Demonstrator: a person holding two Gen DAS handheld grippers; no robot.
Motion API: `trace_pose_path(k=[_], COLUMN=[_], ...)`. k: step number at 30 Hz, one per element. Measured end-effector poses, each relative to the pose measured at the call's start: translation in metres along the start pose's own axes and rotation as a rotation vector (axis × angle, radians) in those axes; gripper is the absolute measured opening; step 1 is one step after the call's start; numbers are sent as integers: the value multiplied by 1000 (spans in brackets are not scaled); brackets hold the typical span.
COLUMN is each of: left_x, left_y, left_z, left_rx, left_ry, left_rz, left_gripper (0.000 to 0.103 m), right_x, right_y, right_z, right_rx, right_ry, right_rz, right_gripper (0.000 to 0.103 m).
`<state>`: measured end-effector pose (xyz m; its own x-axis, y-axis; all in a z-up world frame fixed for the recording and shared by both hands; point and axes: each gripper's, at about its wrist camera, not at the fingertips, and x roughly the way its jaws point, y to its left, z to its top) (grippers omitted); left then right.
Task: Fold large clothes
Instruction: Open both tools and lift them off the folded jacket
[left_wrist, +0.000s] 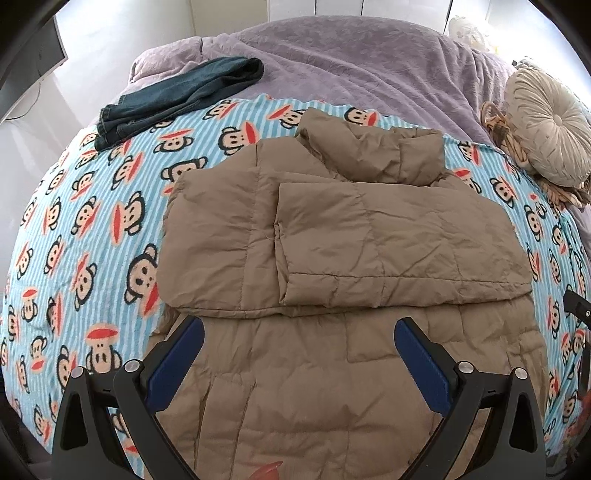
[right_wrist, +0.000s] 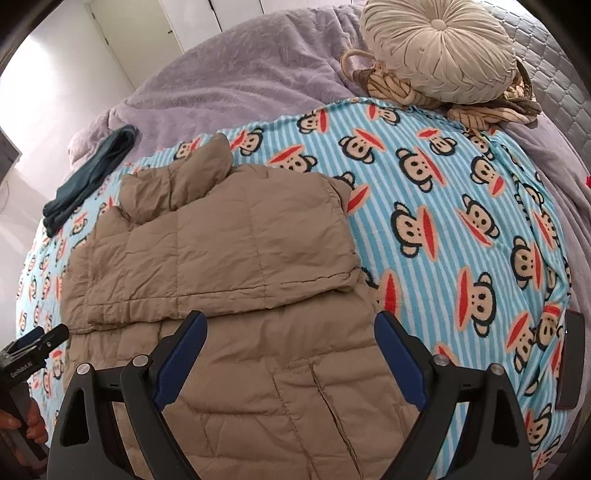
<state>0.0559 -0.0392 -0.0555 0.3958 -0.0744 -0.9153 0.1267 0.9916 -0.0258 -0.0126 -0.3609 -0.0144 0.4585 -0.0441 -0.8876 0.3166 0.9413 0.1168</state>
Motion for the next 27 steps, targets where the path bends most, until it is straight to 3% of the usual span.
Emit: trace_pose_path(k=[4, 9, 16, 21, 27], left_x=[-13, -31, -53, -70, -77], left_y=[1, 7, 9, 13, 33], left_z=[-4, -12, -37, -71, -125], left_rx=[-12, -35, -100, -167, -327], left_ry=[3, 7, 42, 48, 110], left_rz=[8, 8, -40, -16, -13], left_gripper=[103, 103, 103, 103, 103], right_x=[-9, -30, -45, -44, -31], right_y=[-1, -4, -14, -29, -57], right_z=[-1, -5, -16, -27, -45], right_rx=[-12, -6, 14, 48, 116], right_ry=[34, 31, 48, 105, 200], right_rz=[-14, 29, 79, 159, 259], right_gripper=[94, 94, 94, 94, 94])
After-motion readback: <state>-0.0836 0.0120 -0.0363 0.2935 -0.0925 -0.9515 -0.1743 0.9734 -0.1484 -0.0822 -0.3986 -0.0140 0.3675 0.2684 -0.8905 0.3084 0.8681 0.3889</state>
